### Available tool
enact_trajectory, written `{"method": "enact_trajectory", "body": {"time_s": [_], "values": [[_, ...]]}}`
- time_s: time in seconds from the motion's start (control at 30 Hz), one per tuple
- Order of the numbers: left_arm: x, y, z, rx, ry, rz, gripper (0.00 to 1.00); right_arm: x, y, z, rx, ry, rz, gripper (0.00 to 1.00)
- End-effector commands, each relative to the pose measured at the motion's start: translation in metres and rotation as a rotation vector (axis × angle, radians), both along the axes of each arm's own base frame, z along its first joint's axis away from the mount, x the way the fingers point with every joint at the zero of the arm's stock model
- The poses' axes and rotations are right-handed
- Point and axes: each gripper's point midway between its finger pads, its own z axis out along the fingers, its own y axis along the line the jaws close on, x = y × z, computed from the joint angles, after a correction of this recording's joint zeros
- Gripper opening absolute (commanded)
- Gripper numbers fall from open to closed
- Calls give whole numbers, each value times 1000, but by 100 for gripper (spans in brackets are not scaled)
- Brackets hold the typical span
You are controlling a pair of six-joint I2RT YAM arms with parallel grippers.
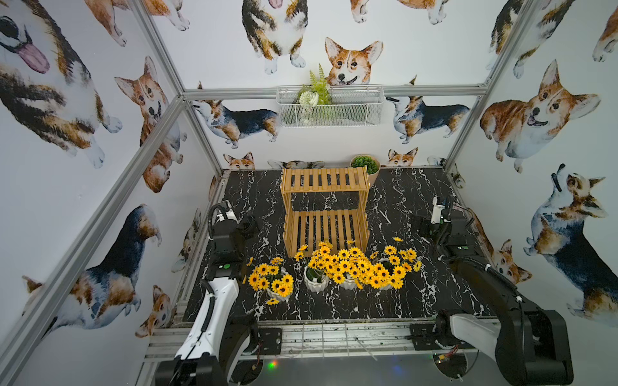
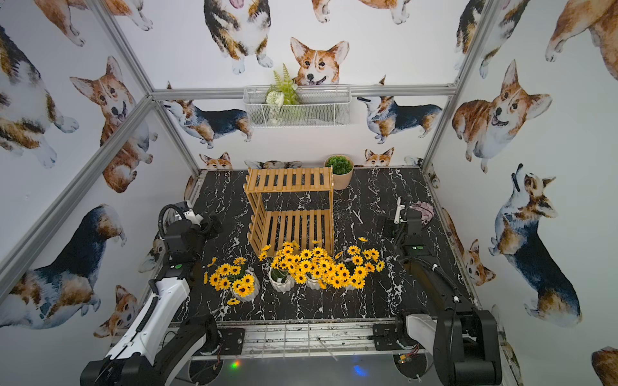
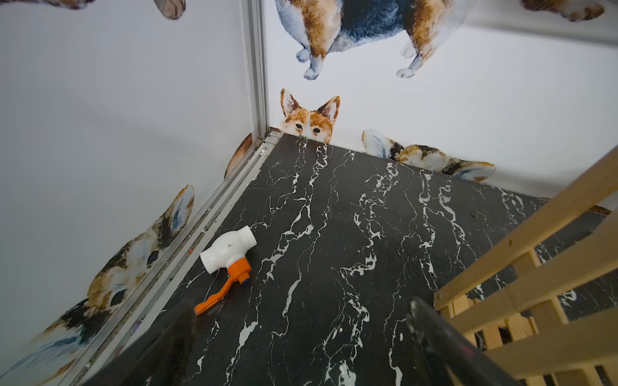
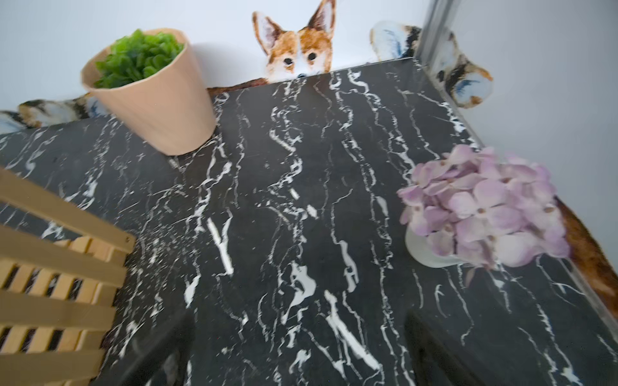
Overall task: Take the sunflower pots off the shelves
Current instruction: Reset both arms
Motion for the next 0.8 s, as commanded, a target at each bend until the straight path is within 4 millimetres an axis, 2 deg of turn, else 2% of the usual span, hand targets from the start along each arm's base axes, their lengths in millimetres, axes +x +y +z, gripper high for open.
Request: {"method": "enact_trajectory", "body": {"time_s": [0.0,0.17,0.27,0.37,0.4,0.5,0.63,0.77], "values": [[5,2,-2,6,-44,20,100,15,-14,3,-26,-86,-48,100],[8,-7,-24,98,-3,9,100,17,-18,-36,-70,-50,-46,100],[11,-8,-34,120,8,12,100,20,-15,-38,-88,-107,-15,100],[12,-14,-49,120,13,5,100,21,-7,-56,-82,-129,29,100],[13,-16,-52,120,8,3,100,21,-9,-54,-84,-169,17,100],[16,-19,-59,146,-6,5,100,18,-9,-57,-75,-125,16,100],[18,-23,-58,162,-90,16,100,17,-10,-54,-75,-140,1,100],[22,-36,-66,204,-83,-29,100,21,-9,-56,-87,-139,15,100]]}}
